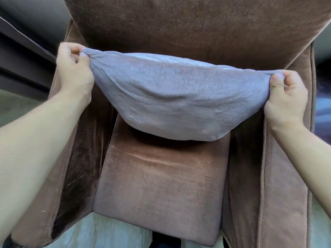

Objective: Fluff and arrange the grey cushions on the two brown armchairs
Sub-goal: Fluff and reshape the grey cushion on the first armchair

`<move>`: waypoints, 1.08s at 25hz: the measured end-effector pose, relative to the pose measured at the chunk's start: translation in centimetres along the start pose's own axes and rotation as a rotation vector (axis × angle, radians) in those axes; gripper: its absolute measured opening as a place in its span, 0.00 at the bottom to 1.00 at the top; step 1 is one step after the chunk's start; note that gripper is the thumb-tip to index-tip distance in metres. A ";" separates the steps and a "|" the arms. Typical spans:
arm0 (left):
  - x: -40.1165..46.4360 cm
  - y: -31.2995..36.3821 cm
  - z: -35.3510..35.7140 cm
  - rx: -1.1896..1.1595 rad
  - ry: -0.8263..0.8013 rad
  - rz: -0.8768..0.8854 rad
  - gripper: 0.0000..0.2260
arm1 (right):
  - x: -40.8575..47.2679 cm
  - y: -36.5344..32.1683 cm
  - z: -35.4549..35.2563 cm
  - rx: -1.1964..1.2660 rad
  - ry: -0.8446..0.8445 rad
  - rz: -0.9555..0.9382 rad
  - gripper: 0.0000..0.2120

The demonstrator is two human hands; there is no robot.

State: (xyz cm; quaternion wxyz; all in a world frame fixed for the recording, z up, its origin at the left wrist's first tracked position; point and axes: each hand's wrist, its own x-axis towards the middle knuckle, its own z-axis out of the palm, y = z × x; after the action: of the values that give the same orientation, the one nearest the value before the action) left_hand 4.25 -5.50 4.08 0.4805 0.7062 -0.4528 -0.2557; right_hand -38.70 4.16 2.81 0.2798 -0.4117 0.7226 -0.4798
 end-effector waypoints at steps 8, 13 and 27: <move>0.3 -0.4 1.3 0.049 -0.003 -0.124 0.09 | 0.6 0.8 0.5 -0.046 -0.011 0.072 0.09; 0.4 0.4 3.3 0.209 0.019 -0.120 0.05 | 1.0 2.0 1.0 -0.060 0.092 0.175 0.11; 0.2 -0.2 2.6 0.588 -0.556 0.314 0.31 | 1.9 0.5 1.6 -0.464 -0.232 -0.303 0.15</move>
State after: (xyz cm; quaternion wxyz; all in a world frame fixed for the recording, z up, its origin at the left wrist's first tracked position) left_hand 2.33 -6.81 2.87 0.1517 0.6399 -0.7204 -0.2203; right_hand -38.58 1.86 1.76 0.1843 -0.6197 0.7065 -0.2878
